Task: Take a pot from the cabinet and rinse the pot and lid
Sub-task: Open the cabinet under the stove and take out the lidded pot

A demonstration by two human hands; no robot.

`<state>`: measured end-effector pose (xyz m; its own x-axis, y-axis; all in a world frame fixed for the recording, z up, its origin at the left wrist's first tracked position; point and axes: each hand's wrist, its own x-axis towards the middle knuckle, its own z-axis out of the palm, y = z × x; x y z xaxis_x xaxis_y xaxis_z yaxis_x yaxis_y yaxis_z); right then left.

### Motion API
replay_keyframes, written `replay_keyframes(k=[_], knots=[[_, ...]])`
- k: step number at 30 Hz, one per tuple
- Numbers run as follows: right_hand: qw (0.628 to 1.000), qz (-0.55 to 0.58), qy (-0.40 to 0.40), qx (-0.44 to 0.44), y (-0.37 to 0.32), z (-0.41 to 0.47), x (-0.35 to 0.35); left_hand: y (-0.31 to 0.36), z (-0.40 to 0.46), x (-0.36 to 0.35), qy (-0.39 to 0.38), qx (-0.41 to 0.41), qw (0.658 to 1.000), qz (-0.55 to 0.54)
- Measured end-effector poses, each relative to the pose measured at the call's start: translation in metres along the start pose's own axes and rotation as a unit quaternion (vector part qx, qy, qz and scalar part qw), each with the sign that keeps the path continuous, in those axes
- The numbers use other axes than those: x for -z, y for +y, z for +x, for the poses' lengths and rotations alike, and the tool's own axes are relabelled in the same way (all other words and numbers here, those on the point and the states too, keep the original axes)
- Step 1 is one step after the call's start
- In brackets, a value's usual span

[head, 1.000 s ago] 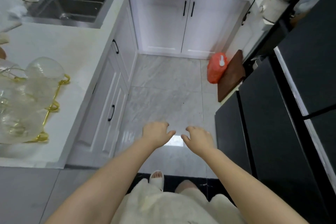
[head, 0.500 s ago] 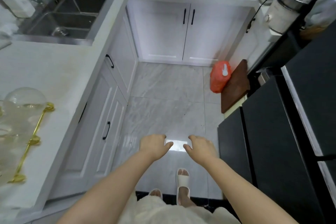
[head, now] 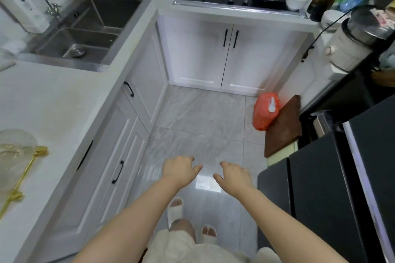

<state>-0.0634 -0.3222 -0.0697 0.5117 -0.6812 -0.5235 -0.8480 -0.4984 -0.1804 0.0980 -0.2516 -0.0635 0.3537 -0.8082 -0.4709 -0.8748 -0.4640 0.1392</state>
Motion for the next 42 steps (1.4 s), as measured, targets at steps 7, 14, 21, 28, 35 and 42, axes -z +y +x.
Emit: replay_keyframes(k=[7, 14, 21, 28, 35, 42], knots=[[1.0, 0.009, 0.013, -0.015, -0.014, 0.052, 0.028, -0.026, 0.057, 0.024, -0.006, -0.011, 1.0, 0.004], [0.998, 0.025, 0.028, -0.055, -0.034, 0.106, 0.056, -0.057, 0.125, 0.054, -0.01, -0.04, 0.999, 0.016], [0.996, 0.025, 0.043, -0.074, -0.037, 0.14, 0.083, -0.059, 0.167, 0.08, -0.021, -0.071, 0.997, 0.035], [0.997, 0.034, 0.026, -0.062, -0.02, 0.184, 0.111, -0.038, 0.214, 0.105, -0.025, -0.063, 0.997, 0.022], [0.998, 0.034, 0.027, -0.053, 0.029, 0.238, 0.151, 0.011, 0.266, 0.13, -0.02, -0.051, 0.997, 0.047], [0.999, 0.02, 0.011, -0.042, 0.056, 0.285, 0.186, 0.037, 0.308, 0.152, -0.005, -0.034, 0.999, 0.032]])
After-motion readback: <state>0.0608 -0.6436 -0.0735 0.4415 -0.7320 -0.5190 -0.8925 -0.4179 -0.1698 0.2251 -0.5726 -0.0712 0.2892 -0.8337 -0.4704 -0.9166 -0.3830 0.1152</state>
